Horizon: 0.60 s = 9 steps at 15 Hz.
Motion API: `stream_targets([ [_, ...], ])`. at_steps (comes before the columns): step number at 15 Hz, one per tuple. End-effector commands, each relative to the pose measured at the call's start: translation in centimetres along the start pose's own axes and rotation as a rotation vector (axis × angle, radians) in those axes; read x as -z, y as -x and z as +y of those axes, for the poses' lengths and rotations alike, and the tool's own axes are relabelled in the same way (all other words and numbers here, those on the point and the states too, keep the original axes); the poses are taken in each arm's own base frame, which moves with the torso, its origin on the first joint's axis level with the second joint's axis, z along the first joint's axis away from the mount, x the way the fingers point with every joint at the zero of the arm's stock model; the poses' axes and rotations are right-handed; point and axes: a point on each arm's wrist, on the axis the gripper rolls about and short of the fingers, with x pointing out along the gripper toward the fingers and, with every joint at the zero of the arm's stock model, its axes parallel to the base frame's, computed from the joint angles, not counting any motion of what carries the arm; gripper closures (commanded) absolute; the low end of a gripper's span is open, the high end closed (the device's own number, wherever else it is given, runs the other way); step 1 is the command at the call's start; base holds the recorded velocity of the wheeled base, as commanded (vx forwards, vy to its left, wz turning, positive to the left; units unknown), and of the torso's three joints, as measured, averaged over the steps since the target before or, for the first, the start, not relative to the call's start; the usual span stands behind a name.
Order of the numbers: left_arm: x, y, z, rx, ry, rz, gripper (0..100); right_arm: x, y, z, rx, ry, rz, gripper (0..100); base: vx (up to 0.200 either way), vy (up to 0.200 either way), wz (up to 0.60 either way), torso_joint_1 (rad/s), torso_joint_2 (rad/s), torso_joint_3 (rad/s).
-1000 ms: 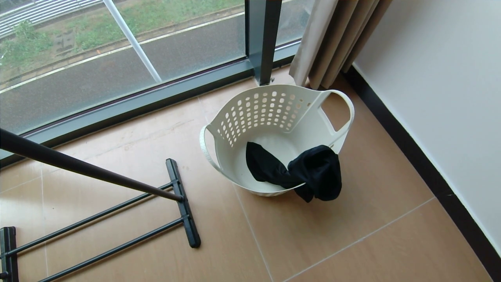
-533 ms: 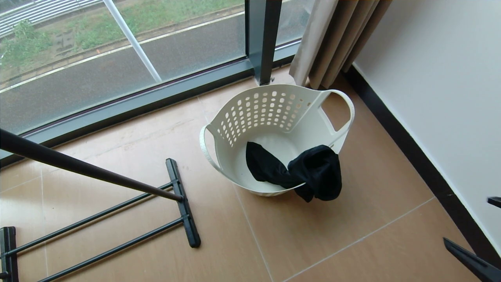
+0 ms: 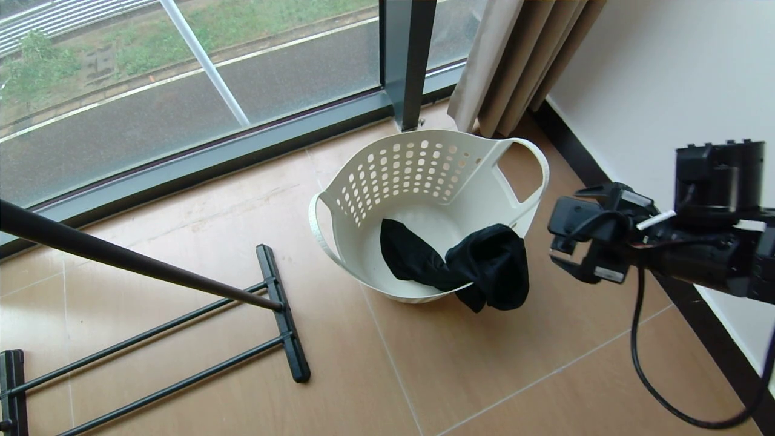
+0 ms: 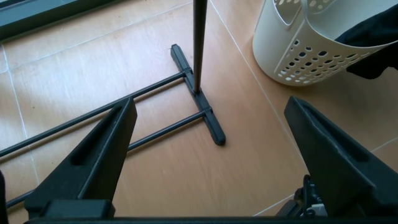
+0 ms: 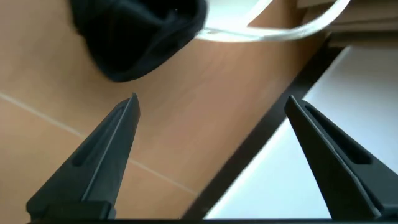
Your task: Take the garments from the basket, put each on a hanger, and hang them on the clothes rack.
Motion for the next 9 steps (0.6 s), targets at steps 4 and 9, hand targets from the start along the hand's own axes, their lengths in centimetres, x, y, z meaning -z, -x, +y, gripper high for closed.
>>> stream_targets([
  [4, 0.0, 0.0, 0.0, 0.002, 0.002, 0.001, 0, -2.8, -7.4, -1.0, 0.025, 0.065, 0.017, 0, 0.000, 0.000, 0.00, 0.000, 0.00, 0.000],
  [9, 0.0, 0.0, 0.0, 0.002, 0.002, 0.001, 0, -4.5, -7.0, -0.1, 0.010, 0.081, -0.031, 0, 0.000, 0.000, 0.00, 0.000, 0.00, 0.000],
])
